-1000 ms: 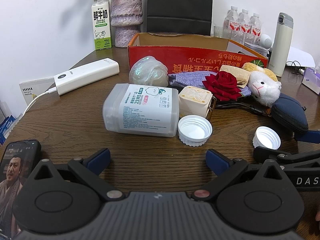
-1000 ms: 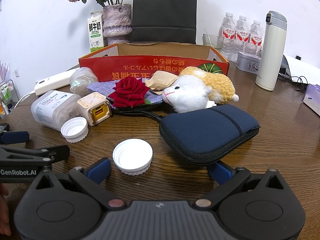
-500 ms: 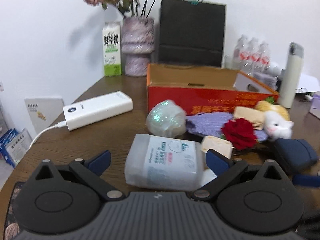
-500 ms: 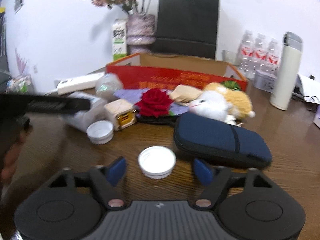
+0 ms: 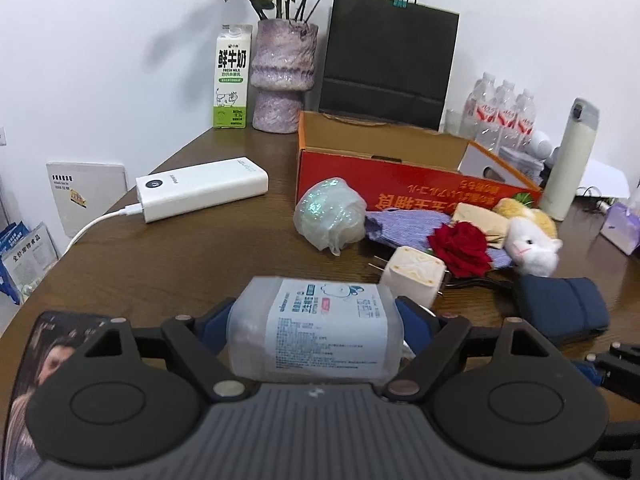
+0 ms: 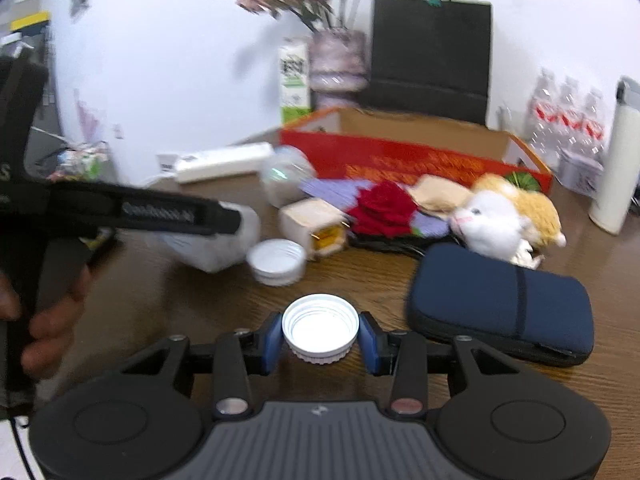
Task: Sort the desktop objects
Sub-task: 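Grasp the white wipes container with the left gripper while the right grasps a white cap, then carry both held items into the cardboard box and open both grippers, then withdraw both grippers from the box back over the table, then grasp a white bottle cap with the left gripper while the right grasps the navy pouch, then lower the cap and the navy pouch into the box and open both grippers, then withdraw both grippers from the box back over the table, then grasp the white plug adapter with the left gripper while the right grasps the plush toy, then carry the adapter and plush toy into the box and open both grippers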
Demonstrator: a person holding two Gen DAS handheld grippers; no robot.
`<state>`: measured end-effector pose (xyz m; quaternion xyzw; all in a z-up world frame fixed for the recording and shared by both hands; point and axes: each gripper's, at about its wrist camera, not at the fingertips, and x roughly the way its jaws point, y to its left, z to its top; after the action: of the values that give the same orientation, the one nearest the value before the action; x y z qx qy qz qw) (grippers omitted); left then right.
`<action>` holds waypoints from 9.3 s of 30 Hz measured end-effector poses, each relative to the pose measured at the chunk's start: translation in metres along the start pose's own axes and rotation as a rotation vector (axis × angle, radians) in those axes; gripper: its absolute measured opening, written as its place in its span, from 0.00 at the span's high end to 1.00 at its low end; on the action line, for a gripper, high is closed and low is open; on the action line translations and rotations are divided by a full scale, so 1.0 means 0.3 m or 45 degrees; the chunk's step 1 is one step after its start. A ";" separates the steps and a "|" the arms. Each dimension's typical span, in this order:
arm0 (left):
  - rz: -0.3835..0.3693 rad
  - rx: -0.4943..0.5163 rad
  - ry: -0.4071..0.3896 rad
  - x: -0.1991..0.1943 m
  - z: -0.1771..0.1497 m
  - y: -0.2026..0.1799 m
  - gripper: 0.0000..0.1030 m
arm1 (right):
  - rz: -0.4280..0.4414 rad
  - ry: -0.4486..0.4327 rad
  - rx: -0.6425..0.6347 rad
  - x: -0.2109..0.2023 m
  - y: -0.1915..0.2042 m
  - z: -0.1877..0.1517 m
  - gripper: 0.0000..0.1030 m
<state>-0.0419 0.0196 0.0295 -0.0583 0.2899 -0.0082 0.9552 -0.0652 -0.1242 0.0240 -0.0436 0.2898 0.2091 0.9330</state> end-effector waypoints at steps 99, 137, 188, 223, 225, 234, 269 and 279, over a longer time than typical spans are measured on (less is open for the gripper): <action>-0.144 0.292 0.119 0.055 -0.017 -0.211 0.60 | -0.474 0.102 0.485 0.138 -0.400 -0.001 0.22; -0.085 0.269 0.300 0.579 0.650 -0.210 0.61 | -0.220 0.107 0.327 0.479 -0.663 0.675 0.41; 0.002 0.190 0.150 0.018 -0.117 -0.149 0.00 | -0.139 -0.030 0.506 0.007 -0.366 -0.108 0.10; -0.173 0.274 0.090 0.130 0.029 -0.182 0.33 | -0.246 -0.033 0.483 0.131 -0.464 0.185 0.56; -0.177 0.273 0.089 0.071 -0.001 -0.181 0.33 | -0.246 -0.013 0.421 0.057 -0.435 0.145 0.56; -0.178 0.347 0.134 -0.098 -0.152 -0.203 0.33 | -0.209 0.132 0.277 -0.099 -0.299 -0.060 0.55; -0.073 0.334 0.422 0.732 0.629 -0.199 0.33 | -0.436 0.570 -0.038 1.012 -0.535 0.797 0.58; -0.054 0.261 0.431 0.805 0.603 -0.196 0.28 | -0.189 0.421 0.335 0.980 -0.663 0.768 0.32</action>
<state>0.2605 -0.0316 0.0520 0.0353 0.4429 -0.0676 0.8933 0.3567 -0.1510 0.0425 0.0236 0.4595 0.0904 0.8832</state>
